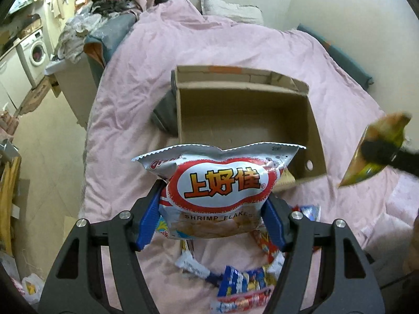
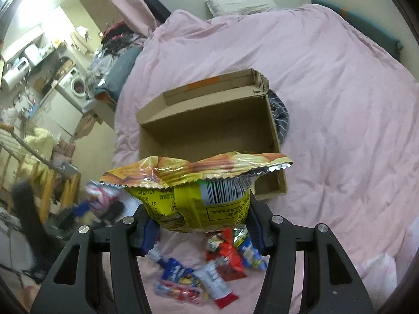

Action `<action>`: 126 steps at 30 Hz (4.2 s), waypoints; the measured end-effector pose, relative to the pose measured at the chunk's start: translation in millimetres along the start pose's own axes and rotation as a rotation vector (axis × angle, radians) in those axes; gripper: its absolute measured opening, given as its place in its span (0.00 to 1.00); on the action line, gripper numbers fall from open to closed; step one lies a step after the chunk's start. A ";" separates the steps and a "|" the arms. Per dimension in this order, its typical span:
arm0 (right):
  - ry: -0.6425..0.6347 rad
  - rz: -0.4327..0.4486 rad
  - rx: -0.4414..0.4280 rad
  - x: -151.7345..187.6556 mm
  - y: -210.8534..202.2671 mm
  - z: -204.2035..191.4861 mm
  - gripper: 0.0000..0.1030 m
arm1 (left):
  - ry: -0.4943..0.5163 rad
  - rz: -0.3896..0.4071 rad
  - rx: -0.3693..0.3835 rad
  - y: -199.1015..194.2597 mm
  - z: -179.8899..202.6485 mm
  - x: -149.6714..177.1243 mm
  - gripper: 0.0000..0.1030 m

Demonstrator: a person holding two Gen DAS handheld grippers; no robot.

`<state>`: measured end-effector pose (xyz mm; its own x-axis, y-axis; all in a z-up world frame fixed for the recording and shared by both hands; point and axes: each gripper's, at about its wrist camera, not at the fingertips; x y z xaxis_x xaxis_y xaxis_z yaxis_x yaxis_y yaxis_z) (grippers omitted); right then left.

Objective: Organize snacks
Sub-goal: 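Lower both bags into the box and open both tools, then withdraw both tools from the box back over the remaining pile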

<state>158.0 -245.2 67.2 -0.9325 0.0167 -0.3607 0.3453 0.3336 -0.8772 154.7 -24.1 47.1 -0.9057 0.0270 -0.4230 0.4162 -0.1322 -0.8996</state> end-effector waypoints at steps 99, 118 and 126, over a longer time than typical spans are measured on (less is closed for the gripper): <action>0.096 -0.001 -0.101 -27.4 74.0 70.2 0.96 | 0.041 0.067 -0.008 67.2 31.0 -48.1 0.94; 0.078 0.023 -0.102 44.3 27.3 89.6 0.96 | 0.022 0.043 -0.028 32.2 26.3 0.9 0.94; 0.069 0.027 -0.106 69.1 29.0 82.2 0.96 | -0.022 0.022 -0.055 18.3 5.6 35.6 0.94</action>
<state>112.2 -311.8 -9.3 -0.9295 0.0903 -0.3576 0.3603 0.4294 -0.8281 129.7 -31.0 16.2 -0.8976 0.0025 -0.4407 0.4392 -0.0774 -0.8950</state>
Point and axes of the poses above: each gripper's, at about its wrist camera, not at the fingertips, and y roughly the way its jaws point, z to its right, x to its underside, and after that the axes turned 11 degrees about -z, right-handed
